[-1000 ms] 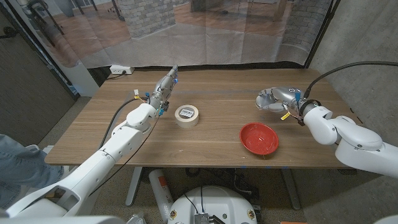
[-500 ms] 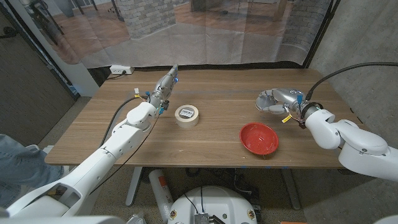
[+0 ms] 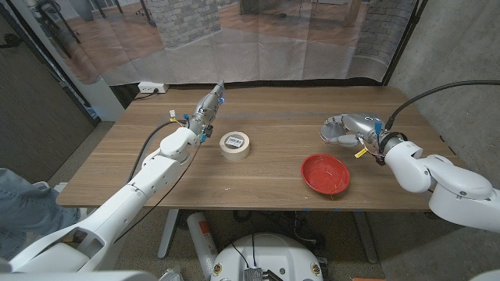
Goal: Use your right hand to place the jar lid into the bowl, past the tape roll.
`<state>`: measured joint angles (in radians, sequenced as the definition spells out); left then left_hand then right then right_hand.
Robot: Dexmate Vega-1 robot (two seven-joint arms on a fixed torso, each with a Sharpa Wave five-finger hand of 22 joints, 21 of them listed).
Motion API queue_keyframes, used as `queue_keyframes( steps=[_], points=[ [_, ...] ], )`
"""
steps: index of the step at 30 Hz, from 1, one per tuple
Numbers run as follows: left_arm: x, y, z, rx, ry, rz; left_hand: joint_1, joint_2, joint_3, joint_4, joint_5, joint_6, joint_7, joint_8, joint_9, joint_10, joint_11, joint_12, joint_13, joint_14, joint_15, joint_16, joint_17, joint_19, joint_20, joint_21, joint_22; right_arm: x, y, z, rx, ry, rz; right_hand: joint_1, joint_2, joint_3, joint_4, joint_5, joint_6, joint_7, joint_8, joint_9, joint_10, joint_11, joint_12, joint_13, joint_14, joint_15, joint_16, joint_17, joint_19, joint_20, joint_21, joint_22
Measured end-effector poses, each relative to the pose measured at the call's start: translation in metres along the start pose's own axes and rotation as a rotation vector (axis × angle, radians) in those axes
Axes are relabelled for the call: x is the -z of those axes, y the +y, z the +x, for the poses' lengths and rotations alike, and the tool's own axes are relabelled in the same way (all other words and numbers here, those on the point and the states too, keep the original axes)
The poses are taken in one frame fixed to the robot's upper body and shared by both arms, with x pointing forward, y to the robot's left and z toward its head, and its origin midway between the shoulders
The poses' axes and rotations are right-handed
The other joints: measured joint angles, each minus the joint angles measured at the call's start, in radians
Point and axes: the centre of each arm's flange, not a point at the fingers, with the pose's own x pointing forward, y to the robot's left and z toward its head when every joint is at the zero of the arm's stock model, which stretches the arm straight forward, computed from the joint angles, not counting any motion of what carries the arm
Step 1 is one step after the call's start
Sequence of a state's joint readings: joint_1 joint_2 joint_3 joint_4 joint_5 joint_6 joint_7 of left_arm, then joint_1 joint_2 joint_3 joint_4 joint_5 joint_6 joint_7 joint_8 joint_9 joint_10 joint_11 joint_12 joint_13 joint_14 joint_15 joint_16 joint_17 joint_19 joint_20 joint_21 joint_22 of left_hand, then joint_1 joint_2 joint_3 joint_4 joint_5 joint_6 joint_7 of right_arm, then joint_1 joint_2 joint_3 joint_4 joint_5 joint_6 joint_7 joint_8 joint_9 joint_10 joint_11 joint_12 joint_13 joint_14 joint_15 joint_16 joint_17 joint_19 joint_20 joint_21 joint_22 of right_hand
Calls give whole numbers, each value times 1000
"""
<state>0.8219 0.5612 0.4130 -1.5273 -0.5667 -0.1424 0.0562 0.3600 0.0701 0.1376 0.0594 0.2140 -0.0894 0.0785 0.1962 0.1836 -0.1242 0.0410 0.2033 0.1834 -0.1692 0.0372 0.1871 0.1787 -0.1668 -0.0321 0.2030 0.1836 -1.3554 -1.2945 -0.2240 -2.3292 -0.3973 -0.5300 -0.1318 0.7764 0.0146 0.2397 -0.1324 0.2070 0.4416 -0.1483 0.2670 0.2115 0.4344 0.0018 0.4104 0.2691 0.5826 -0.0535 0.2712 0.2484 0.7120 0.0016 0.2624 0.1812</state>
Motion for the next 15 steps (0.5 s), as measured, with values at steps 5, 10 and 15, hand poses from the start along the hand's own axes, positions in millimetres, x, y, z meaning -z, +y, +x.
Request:
queue_keyframes(
  steps=[5,10,15],
  points=[
    [0,0,0,0,0,0,0,0,0,0,0,-4,4,0,0,-5,-5,0,0,0,0,0,0,0,0,0,0,0,2,-2,-8,-1,-3,3,-2,0,0,0,0,0,0,0,0,0,0,0,0,0,0,0,0,0,-4,0],
    [-1,0,1,-1,-2,2,0,0,0,0,0,-4,4,0,0,-5,-5,0,0,0,0,0,0,0,0,0,0,-3,3,-6,-5,-23,-2,3,-2,3,-3,0,5,-5,0,0,0,0,0,0,0,0,0,0,1,-1,-4,1],
    [-2,-1,2,-1,-2,6,0,0,0,0,0,-4,4,0,0,-5,-5,0,0,0,0,0,0,0,0,0,0,-4,4,-9,1,-40,0,4,-4,3,-4,-1,11,-11,0,0,0,0,0,0,1,-1,0,0,4,-4,-4,3]
  ],
)
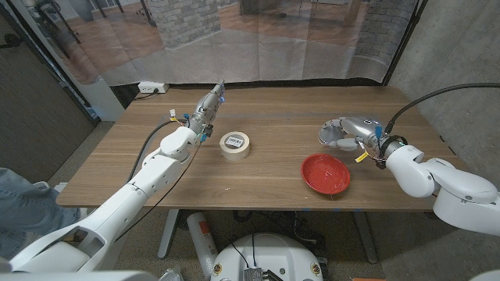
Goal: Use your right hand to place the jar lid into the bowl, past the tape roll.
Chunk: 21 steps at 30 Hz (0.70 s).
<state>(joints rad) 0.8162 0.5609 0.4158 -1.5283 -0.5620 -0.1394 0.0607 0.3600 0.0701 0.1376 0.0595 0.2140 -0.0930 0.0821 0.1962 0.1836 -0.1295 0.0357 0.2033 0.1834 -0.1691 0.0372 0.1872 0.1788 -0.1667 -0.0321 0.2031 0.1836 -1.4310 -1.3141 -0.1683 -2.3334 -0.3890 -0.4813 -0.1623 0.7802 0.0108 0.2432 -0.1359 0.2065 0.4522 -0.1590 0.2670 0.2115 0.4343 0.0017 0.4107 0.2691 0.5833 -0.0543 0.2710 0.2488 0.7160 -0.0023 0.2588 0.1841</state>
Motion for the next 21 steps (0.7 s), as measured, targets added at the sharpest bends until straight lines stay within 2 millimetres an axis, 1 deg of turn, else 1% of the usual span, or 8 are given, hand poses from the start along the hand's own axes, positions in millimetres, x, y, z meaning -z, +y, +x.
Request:
queue_keyframes(
  steps=[2,9,11,13,21],
  points=[
    [-1,0,0,0,0,2,0,0,-3,-3,0,0,0,0,0,0,0,0,0,0,0,0,0,0,0,0,0,-1,1,-2,4,-12,3,4,-4,0,0,0,1,-1,0,0,0,0,0,4,3,-3,-1,0,7,-7,0,0],
    [-3,-4,2,5,2,9,0,0,-4,-4,0,0,0,0,0,0,0,0,0,0,0,0,0,0,0,0,0,0,3,-8,6,-30,7,5,-5,2,2,-4,11,-4,0,0,0,0,4,12,7,-3,-1,0,7,-7,-4,0],
    [-2,-5,2,7,3,10,0,0,-4,-4,0,0,0,0,0,0,0,0,0,0,0,0,0,0,0,0,0,2,4,-10,6,-28,10,5,-5,7,2,-4,11,-4,0,0,0,0,4,13,7,-3,-1,0,7,-7,-4,0],
    [-3,-6,2,8,2,11,0,0,-4,-4,0,0,0,0,0,0,0,0,0,0,0,0,0,0,0,0,0,0,4,-12,11,-43,10,5,-5,8,1,-4,11,-4,0,0,0,0,4,13,7,-3,-2,0,13,-13,-4,-2],
    [-6,-11,2,12,2,15,0,0,-4,-4,0,0,0,0,0,0,0,0,0,0,0,0,0,0,0,0,0,-2,6,-20,12,-73,5,5,-5,8,1,-2,16,-9,0,0,6,5,15,13,7,-3,-2,5,12,-12,-8,-3]
  ],
)
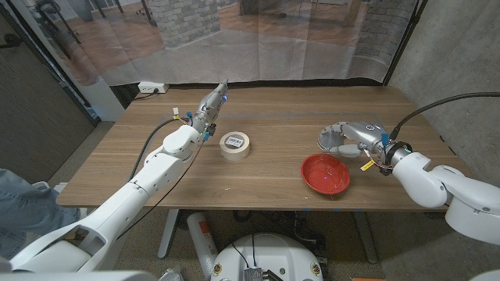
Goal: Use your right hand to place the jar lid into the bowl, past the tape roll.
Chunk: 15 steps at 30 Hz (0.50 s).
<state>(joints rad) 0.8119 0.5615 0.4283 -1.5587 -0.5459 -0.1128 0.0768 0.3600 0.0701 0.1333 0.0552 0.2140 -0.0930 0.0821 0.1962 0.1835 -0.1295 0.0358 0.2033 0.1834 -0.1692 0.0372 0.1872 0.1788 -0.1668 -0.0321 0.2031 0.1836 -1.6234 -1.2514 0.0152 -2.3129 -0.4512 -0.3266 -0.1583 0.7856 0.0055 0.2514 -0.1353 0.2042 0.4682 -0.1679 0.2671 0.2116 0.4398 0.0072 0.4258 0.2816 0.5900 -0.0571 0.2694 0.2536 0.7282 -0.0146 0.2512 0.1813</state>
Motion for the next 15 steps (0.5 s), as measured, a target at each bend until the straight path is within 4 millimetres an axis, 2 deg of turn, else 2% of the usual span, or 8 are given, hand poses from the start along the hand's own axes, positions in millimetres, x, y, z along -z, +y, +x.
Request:
queue_keyframes(
  steps=[15],
  points=[
    [-1,-4,-3,6,5,8,4,4,0,0,-8,0,0,0,0,0,0,0,0,0,0,0,0,0,0,0,0,-6,3,-9,-6,-45,-9,1,-1,0,0,0,0,0,0,0,5,5,0,5,10,0,0,0,11,-11,-4,0]
  ],
)
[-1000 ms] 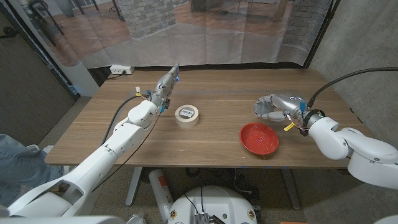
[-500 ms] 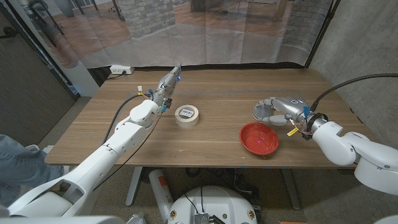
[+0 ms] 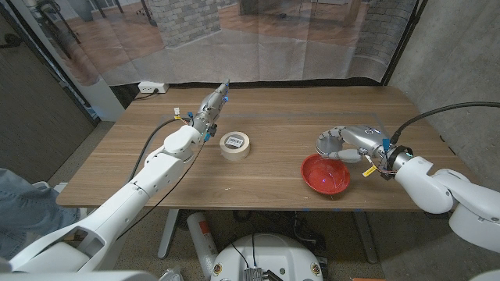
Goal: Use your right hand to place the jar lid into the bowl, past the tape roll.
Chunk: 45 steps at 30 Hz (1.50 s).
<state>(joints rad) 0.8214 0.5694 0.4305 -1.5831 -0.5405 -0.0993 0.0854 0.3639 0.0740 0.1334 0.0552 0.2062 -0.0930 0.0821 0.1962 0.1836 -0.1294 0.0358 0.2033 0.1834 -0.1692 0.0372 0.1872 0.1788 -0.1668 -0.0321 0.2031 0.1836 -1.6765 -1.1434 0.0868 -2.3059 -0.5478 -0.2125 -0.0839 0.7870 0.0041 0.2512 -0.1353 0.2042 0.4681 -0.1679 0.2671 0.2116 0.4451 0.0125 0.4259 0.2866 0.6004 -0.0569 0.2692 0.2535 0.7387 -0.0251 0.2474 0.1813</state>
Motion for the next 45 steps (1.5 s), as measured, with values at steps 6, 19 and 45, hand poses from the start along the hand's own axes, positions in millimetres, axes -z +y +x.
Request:
queue_keyframes(
  steps=[6,19,45],
  points=[
    [0,0,-2,-2,2,2,0,0,-4,-4,0,0,0,0,0,0,0,0,0,0,0,0,0,0,0,0,0,-5,2,-3,-4,-29,-2,0,0,0,0,0,6,-5,0,0,4,4,0,0,2,-2,0,0,4,-4,0,0],
    [2,0,-5,-6,5,0,0,0,-4,-4,0,0,0,0,0,0,0,0,0,0,0,0,0,0,0,0,0,-11,2,-7,6,-71,1,0,0,0,0,-1,9,-2,0,0,4,4,4,5,15,-1,-3,-5,9,-9,0,0],
    [-3,3,-11,-9,-1,15,4,4,-4,-4,0,0,0,0,0,-5,5,0,0,0,0,0,0,0,0,0,0,-23,9,-14,20,-100,-20,29,10,-2,-1,-6,18,0,0,0,166,-141,4,12,20,1,-12,-11,13,-13,-4,0]
  ],
)
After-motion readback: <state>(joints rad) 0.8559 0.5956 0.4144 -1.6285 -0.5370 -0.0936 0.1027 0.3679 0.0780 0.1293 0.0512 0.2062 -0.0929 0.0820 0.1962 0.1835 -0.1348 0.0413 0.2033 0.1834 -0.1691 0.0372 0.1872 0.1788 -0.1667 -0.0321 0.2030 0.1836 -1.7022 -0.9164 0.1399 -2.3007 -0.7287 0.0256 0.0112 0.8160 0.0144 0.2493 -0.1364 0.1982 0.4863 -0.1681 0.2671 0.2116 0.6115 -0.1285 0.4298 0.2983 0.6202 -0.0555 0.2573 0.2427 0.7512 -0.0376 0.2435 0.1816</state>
